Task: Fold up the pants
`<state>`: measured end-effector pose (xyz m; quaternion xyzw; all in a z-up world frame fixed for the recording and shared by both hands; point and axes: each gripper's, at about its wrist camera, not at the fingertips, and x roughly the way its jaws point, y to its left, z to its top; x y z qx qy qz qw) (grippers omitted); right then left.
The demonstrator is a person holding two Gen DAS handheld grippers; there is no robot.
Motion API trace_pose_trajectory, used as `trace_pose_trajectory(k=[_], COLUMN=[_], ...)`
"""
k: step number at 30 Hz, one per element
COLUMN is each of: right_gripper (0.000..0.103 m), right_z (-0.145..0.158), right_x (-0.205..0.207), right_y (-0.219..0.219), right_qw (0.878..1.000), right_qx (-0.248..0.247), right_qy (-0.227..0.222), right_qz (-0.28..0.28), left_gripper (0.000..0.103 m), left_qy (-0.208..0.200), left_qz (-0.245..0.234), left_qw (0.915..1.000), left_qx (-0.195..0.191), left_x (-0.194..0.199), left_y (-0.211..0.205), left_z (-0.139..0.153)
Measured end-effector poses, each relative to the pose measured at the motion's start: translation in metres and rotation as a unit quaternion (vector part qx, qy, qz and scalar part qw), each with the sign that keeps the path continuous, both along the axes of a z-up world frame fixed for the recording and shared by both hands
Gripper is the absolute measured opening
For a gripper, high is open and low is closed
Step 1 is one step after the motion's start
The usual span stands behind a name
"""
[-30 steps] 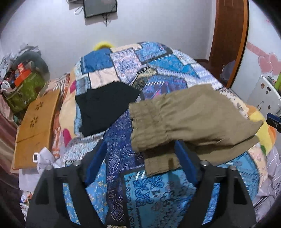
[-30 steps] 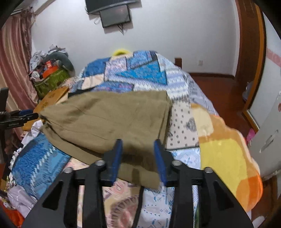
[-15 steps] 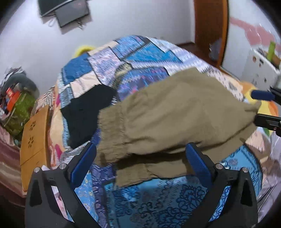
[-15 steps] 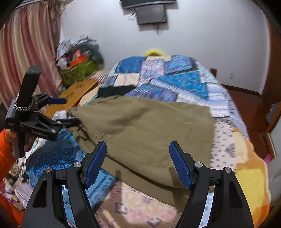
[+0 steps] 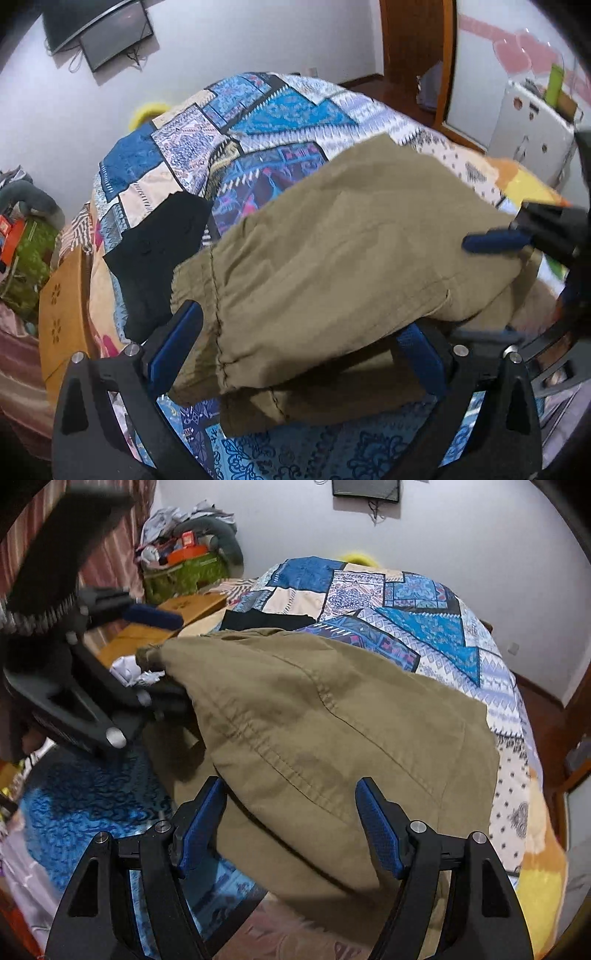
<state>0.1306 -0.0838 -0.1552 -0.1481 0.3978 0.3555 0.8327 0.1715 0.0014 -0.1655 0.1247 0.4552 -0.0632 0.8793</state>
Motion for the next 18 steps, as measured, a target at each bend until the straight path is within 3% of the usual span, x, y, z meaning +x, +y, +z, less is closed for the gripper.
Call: trace_pose_trajectory(k=[2, 6, 10, 12, 14, 18], right_gripper=[0.066, 0.027, 0.014, 0.011, 0.01, 0.008], right_z=[0.001, 0.013, 0.029, 0.036, 0.039, 0.043], right_x=[0.002, 0.01, 0.008, 0.006, 0.003, -0.002], right_y=[0.002, -0.002, -0.01, -0.011, -0.011, -0.013], right_qw=[1.0, 0.999, 0.997, 0.996, 0.996, 0.995], right_qx=[0.001, 0.023, 0.065, 0.072, 0.07, 0.068], right_qy=[-0.013, -0.026, -0.04, -0.051, -0.062, -0.068], right_qz=[0.001, -0.007, -0.008, -0.006, -0.001, 0.005], left_gripper=[0.102, 0.102, 0.099, 0.082, 0.053, 0.039], left_qy=[-0.005, -0.001, 0.009, -0.001, -0.003, -0.01], left_qz=[0.002, -0.009, -0.031, -0.031, -0.028, -0.032], left_qw=[1.0, 0.9999, 0.9992, 0.9994, 0.9995, 0.9992], left_qx=[-0.006, -0.01, -0.025, -0.017, -0.016, -0.023], left_x=[0.002, 0.0, -0.006, -0.009, -0.01, -0.016], left_y=[-0.001, -0.005, -0.011, -0.013, -0.014, -0.014], left_z=[0.003, 0.0, -0.005, -0.004, -0.002, 0.006])
